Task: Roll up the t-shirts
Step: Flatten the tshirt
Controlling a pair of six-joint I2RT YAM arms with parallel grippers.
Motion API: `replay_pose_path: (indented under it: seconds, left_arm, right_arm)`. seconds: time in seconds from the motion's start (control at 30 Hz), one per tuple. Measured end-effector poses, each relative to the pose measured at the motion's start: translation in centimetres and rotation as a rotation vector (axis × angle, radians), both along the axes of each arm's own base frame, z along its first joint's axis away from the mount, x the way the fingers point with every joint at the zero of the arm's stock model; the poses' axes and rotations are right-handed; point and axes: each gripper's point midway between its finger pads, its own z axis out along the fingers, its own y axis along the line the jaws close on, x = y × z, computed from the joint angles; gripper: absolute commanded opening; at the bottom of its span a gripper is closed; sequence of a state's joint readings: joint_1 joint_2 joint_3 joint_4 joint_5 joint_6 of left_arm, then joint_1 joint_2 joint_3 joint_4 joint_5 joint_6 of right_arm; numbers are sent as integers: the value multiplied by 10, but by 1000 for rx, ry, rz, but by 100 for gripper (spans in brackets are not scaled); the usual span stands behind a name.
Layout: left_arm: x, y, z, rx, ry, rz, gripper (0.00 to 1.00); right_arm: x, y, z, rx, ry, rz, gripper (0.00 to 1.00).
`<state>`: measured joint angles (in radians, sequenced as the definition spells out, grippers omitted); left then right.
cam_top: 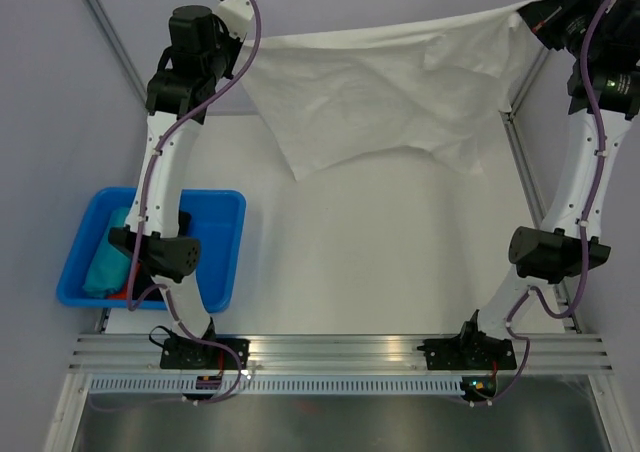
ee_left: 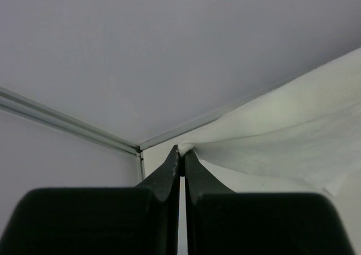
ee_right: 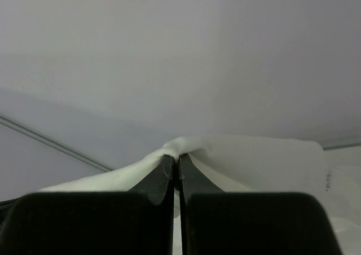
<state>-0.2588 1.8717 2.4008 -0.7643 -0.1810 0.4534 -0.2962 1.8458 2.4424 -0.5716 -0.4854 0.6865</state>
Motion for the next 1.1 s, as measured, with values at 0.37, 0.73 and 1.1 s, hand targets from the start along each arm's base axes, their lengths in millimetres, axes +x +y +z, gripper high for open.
replay_pose_path:
  seconds: [0.37,0.73,1.1]
  left_arm:
    - [-9,-3,-20,-8,3,-50,2]
    - [-93,-9,-241,86,460,-233,2]
    - [-181,-13,-341,83,645,-392,2]
  right_arm:
    - [-15,4,-22,-52,-8,5,0]
    - [-133,11,-340,20,642,-110,0]
    - [-221,24,-461,24,900,-152,0]
